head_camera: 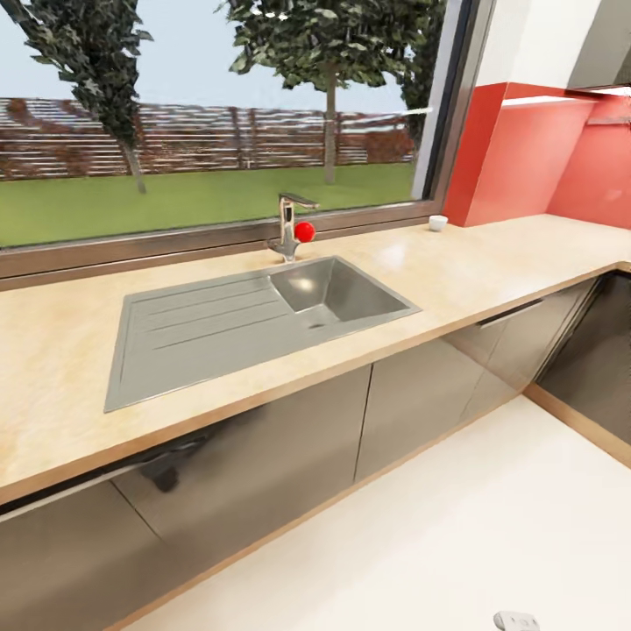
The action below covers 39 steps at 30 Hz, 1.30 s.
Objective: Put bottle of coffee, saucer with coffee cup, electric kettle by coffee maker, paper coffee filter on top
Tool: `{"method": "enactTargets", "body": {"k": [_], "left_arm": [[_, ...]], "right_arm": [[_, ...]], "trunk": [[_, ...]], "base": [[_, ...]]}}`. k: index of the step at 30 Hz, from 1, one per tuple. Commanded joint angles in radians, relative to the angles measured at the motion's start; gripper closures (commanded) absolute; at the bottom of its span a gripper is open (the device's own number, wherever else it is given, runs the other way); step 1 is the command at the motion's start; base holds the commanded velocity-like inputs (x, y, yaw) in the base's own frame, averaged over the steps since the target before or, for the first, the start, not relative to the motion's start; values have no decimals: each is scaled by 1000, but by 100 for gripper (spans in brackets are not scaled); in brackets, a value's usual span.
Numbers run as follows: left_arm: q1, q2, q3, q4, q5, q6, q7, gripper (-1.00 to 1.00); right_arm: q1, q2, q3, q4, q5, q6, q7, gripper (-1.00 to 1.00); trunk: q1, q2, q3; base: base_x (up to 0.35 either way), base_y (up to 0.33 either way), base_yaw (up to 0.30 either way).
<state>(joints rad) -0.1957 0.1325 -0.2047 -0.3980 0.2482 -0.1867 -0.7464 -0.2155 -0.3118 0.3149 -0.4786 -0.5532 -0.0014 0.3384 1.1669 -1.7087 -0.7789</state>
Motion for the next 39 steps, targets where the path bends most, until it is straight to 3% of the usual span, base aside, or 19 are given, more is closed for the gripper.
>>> {"method": "enactTargets", "body": {"k": [1, 30, 39], "left_arm": [[-1, 1, -7, 1, 5, -7, 1, -100], [-1, 1, -7, 1, 5, -7, 1, -100], [-1, 1, -7, 1, 5, -7, 1, -100]], "right_arm": [[-1, -1, 6, 0, -10, 0, 1, -100], [-1, -2, 6, 14, -10, 0, -1, -100], [-1, -1, 6, 14, -10, 0, -1, -100]], "trunk": [[0, 0, -1], [-104, 189, 84], [-130, 238, 106]], "base": [[18, -22, -33], [1, -2, -3], [0, 0, -139]]}}
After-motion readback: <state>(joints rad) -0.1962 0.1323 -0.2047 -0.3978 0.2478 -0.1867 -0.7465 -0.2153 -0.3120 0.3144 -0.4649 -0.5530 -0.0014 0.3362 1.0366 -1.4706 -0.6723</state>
